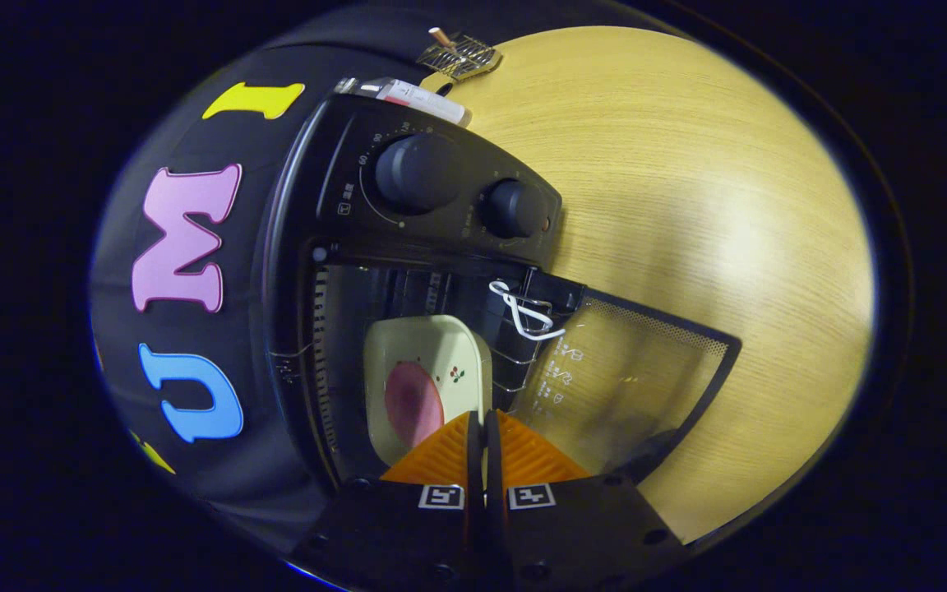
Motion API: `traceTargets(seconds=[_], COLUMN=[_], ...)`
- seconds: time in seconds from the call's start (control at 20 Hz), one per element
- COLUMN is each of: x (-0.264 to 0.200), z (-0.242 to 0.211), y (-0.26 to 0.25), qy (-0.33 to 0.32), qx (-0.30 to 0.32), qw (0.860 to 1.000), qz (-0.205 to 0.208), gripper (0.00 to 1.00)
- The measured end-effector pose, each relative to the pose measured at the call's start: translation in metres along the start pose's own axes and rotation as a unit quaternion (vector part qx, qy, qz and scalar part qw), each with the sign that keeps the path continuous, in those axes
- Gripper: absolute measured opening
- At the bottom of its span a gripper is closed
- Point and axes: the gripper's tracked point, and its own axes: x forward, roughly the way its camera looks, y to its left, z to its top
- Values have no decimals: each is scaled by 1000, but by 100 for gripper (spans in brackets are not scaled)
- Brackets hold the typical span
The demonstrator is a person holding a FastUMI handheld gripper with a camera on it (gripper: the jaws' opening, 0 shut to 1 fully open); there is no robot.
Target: Open the toaster oven, put the food inside, and close the toaster oven door.
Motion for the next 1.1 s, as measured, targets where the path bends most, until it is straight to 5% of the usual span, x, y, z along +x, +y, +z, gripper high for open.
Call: traceTargets(seconds=[0.3, 0.6, 0.85, 1.0, 1.1], x=[13, 17, -3, -21, -37], z=[2, -7, -5, -6, -4], y=[6, 24, 30, 17, 6], qy=[-33, -16, -12, 0, 1], qx=[22, 65, 60, 13, -43], qw=[999, 996, 994, 996, 996], qz=[-1, 50, 86, 83, 83], gripper=[5, 16, 60, 98, 98])
